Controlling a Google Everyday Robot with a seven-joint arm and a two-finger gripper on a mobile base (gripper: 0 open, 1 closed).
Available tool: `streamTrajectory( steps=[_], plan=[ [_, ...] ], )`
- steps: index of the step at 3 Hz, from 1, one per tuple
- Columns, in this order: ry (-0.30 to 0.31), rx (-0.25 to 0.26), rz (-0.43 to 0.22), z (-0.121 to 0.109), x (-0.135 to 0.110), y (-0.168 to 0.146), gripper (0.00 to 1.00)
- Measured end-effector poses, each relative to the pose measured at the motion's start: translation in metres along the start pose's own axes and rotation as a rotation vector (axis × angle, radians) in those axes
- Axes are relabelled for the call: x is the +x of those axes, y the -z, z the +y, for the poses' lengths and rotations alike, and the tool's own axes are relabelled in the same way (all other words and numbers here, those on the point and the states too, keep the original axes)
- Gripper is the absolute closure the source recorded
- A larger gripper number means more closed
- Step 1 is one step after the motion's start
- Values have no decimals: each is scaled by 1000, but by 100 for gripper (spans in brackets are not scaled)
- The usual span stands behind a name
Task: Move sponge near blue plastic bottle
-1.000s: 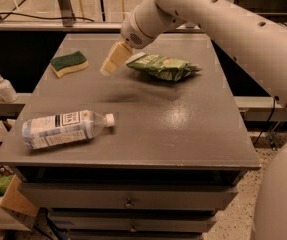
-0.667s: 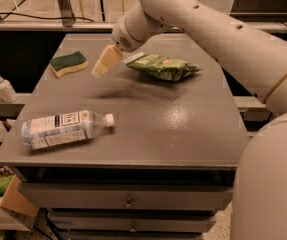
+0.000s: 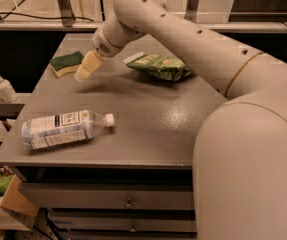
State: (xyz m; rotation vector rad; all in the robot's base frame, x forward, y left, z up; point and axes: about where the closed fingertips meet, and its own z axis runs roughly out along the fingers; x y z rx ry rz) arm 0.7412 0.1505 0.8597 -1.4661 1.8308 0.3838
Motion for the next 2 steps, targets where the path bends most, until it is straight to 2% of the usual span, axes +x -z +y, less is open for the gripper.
streamTrajectory(
  steps=[2],
  plan=[
    [-34, -33, -2, 0, -20, -52, 0]
  ],
)
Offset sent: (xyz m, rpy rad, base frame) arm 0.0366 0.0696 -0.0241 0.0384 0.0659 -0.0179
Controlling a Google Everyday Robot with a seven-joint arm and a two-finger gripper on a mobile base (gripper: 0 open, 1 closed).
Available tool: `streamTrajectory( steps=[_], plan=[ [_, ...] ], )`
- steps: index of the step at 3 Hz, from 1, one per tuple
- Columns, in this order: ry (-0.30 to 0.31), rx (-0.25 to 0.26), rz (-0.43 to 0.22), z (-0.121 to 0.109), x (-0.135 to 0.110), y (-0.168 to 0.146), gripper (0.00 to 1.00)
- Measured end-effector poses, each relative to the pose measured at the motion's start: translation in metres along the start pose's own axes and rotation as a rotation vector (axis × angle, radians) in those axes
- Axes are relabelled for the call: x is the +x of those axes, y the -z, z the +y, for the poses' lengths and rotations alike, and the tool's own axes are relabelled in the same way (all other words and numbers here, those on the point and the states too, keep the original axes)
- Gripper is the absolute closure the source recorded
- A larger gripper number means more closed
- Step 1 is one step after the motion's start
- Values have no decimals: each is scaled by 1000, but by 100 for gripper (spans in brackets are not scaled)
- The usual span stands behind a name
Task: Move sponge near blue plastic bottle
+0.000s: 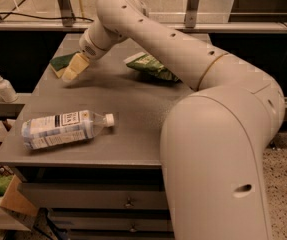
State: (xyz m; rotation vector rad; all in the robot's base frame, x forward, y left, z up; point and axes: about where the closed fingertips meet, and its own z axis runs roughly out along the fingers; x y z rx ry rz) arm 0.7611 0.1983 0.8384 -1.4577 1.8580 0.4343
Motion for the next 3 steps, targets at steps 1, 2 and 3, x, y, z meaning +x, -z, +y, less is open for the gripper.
streamTrajectory(
  steps=[1, 2, 3],
  plan=[
    [-29, -7, -9, 1, -7, -16, 18],
    [-48, -3, -10, 1, -8, -18, 40],
    [-62, 10, -8, -2, -6, -8, 64]
  ],
)
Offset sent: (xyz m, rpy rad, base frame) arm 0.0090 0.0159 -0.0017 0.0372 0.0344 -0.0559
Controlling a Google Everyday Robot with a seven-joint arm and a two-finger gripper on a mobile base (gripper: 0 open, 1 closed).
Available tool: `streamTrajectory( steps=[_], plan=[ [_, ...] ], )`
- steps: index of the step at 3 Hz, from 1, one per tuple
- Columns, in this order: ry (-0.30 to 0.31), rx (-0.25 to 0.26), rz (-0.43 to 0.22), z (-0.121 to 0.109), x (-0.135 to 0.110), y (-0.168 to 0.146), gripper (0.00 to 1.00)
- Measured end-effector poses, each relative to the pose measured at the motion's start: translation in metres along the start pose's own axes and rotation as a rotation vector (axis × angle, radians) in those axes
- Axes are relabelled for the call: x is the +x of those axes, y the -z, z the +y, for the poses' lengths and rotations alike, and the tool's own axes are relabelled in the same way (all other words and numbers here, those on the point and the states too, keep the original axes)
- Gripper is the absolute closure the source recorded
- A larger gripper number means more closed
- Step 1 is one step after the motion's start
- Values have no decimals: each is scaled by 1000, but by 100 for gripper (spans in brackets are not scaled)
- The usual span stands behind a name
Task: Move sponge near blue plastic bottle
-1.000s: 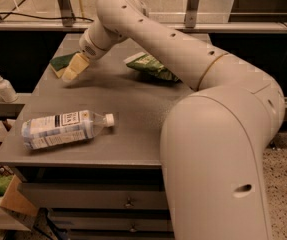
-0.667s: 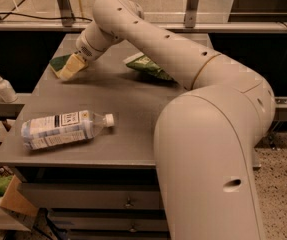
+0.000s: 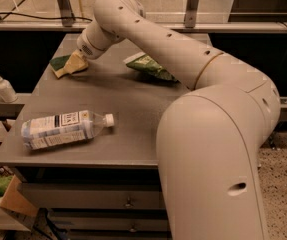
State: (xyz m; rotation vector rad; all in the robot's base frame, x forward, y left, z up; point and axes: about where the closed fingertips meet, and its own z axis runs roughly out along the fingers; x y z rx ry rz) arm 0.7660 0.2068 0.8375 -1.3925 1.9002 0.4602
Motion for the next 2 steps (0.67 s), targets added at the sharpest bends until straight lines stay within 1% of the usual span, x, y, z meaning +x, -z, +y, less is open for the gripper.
streamTrajectory(
  steps=[1, 2],
  plan=[
    [-1, 16, 3, -2, 1, 20, 86],
    [6, 31, 2, -4, -4, 56, 100]
  ],
)
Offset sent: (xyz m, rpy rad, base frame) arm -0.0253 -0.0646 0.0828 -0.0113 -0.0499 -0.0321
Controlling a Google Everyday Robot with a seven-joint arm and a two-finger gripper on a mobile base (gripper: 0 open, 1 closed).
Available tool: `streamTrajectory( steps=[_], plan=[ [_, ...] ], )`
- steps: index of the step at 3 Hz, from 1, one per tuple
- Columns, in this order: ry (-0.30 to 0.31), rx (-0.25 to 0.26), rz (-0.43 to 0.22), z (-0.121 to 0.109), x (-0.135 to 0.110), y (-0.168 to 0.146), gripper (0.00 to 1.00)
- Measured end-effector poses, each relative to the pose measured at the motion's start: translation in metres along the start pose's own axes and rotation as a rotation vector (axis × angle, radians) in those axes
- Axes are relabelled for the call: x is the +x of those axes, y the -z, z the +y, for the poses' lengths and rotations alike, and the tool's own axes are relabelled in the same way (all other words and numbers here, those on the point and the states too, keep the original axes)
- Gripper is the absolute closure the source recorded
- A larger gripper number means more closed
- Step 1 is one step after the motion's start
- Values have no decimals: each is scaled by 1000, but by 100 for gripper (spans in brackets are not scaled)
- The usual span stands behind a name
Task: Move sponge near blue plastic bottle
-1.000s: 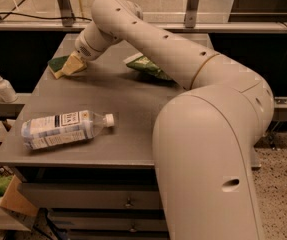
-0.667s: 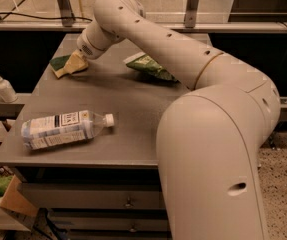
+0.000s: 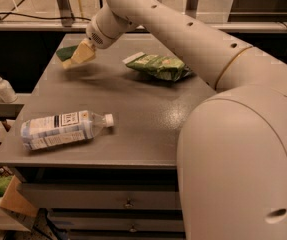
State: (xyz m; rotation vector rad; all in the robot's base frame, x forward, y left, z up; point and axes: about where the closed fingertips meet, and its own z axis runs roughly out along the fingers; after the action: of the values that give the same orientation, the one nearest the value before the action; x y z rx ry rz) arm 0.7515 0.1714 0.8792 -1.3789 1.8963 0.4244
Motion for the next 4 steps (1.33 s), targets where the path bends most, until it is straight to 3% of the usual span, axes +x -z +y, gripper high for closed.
streamTrajectory(
  steps=[2, 4],
  plan=[
    [40, 15, 0, 0, 9, 81, 100],
    [66, -1, -14, 10, 68, 161, 100]
  ],
)
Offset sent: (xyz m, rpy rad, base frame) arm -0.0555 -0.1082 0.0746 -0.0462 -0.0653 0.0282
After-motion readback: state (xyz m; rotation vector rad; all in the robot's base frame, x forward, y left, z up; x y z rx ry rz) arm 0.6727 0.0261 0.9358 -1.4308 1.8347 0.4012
